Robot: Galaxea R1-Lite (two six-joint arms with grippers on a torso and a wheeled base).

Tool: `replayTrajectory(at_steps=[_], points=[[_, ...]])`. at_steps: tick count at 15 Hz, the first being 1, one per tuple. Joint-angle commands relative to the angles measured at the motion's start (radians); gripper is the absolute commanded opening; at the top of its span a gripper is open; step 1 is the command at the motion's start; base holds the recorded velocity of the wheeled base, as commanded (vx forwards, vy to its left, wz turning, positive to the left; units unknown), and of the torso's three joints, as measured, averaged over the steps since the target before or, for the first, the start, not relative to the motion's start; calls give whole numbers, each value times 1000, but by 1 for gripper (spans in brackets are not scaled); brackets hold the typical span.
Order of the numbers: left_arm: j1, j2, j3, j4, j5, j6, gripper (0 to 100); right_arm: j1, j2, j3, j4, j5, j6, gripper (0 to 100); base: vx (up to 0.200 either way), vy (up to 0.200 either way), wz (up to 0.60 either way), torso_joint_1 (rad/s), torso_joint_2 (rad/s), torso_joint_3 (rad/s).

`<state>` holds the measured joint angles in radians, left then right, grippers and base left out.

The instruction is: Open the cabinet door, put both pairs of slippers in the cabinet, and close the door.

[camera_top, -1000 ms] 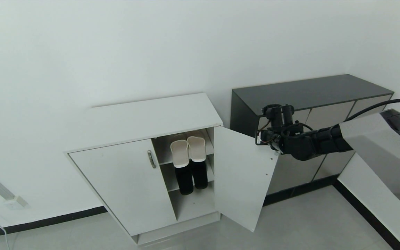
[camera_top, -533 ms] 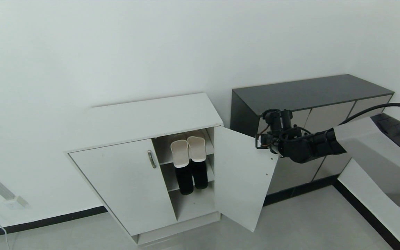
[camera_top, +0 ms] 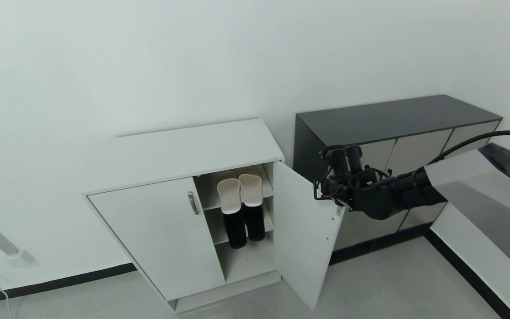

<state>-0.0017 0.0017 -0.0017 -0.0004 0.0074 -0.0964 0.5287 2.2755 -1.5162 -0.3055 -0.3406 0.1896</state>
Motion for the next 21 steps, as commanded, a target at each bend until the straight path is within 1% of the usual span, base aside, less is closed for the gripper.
replayTrajectory(at_steps=[1,3,4,5,7,10,13,14,16,19,21], points=[[0,0,0,-1,0,0,0,71,-65,77,-50,-5,-1,0,0,0,0,0,0,0],[0,0,0,-1,0,0,0,96,-96,136,-136,0,-18,0,0,0,0,0,0,0],[0,0,0,-1,0,0,0,111,-116,168,-161,0,-48,0,0,0,0,0,0,0],[0,0,0,-1,0,0,0,123,-145,202,-167,6,-71,0,0,0,0,0,0,0],[0,0,0,-1,0,0,0,154,-197,249,-167,35,-76,0,0,0,0,0,0,0],[0,0,0,-1,0,-2,0,183,-225,274,-168,37,-76,0,0,0,0,0,0,0],[0,0,0,-1,0,-3,0,188,-226,289,-176,37,-76,0,0,0,0,0,0,0],[0,0,0,-1,0,-3,0,189,-234,300,-182,43,-76,0,0,0,600,7,7,2],[0,0,0,0,0,-3,0,188,-252,320,-182,88,-76,0,0,0,600,0,2,5],[0,0,0,-1,0,-3,0,188,-257,335,-184,92,-79,0,0,0,600,9,7,1],[0,0,0,-1,0,-3,0,185,-257,337,-184,95,-79,0,0,0,0,0,0,0]])
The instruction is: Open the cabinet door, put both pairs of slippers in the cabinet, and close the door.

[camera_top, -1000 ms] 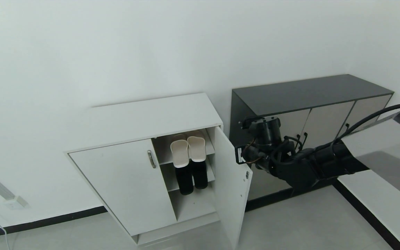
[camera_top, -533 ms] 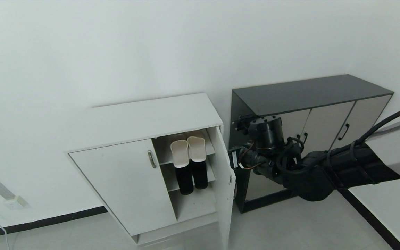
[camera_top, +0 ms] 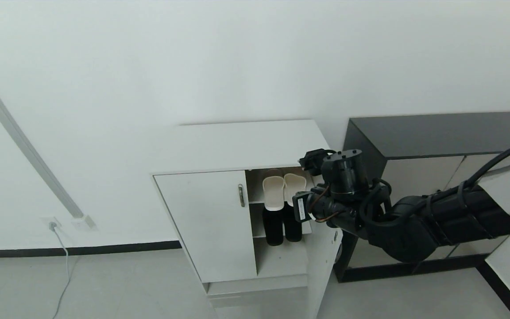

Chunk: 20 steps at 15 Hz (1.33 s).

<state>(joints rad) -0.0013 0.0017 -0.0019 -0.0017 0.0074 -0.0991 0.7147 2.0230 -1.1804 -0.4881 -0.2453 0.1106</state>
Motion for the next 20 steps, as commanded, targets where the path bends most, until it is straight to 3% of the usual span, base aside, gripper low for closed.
replayTrajectory(at_steps=[1,9,17,20], points=[[0,0,0,0,0,-1,0,-3,-7,4,-1,-2,-2,0,0,0,0,0,0,0],[0,0,0,0,0,-1,0,-119,-52,30,141,-123,-86,0,0,0,0,0,0,0],[0,0,0,0,0,1,0,-182,22,97,131,-154,-75,0,0,0,0,0,0,0],[0,0,0,0,0,1,0,-187,69,96,69,-143,-78,0,0,0,0,0,0,0]])
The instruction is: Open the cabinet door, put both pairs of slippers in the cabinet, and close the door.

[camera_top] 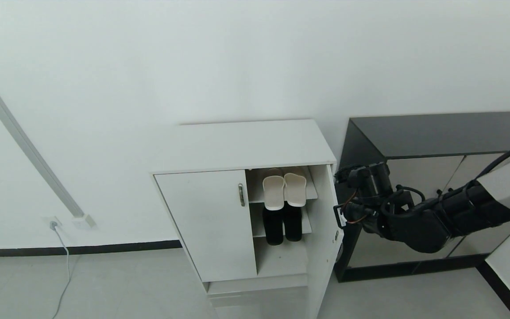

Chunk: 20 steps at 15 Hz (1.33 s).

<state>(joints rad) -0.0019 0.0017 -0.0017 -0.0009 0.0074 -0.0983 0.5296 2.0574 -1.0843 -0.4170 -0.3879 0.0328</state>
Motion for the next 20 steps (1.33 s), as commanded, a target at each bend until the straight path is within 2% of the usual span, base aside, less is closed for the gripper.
replayTrajectory(at_steps=[1,6,7,12,15,20], points=[[0,0,0,-1,0,0,0,-2,49,-5,-19,11,-2,0,0,0,0,0,0,0],[0,0,0,-1,0,0,0,-2,121,-43,-109,60,1,0,0,0,0,0,0,0],[0,0,0,-1,0,0,0,-2,151,-63,-152,98,1,0,0,0,0,0,0,0],[0,0,0,-1,0,0,0,-2,230,-181,-169,184,67,0,0,0,0,0,0,0],[0,0,0,-1,0,0,0,-3,306,-256,-236,184,67,0,0,0,0,0,0,0],[0,0,0,-1,0,0,0,-8,414,-418,-244,182,65,0,0,0,0,0,0,0]])
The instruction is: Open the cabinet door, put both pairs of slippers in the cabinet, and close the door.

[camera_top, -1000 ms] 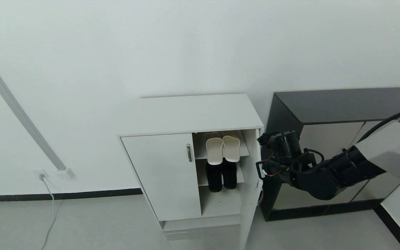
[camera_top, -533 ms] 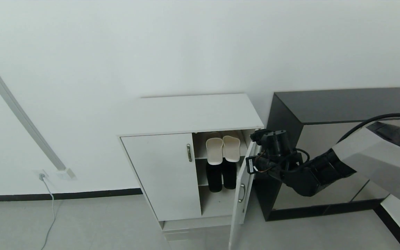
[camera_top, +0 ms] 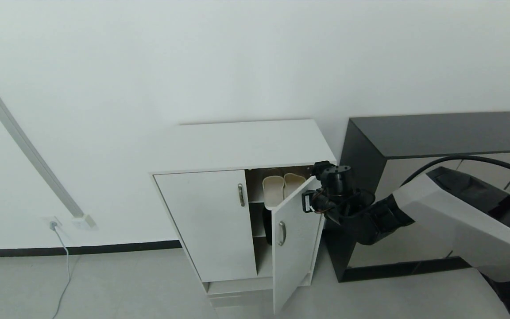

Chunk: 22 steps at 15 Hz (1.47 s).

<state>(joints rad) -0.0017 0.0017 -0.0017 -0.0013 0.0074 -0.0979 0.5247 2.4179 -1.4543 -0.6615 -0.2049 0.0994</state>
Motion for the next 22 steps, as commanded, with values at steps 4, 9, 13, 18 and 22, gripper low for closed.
replayTrajectory(at_steps=[4,9,13,18,22], points=[[0,0,0,0,0,0,0,-6,89,-106,2,1,-1,0,0,0,0,0,0,0],[0,0,0,0,0,0,0,-8,141,-195,3,1,-1,0,0,0,0,0,0,0],[0,0,0,0,0,1,0,-14,191,-279,2,1,0,0,0,0,0,0,0,0],[0,0,0,0,0,3,0,-23,237,-374,5,1,0,0,0,0,0,0,0,0],[0,0,0,0,0,3,0,-34,291,-494,52,1,0,0,0,0,0,0,0,0]])
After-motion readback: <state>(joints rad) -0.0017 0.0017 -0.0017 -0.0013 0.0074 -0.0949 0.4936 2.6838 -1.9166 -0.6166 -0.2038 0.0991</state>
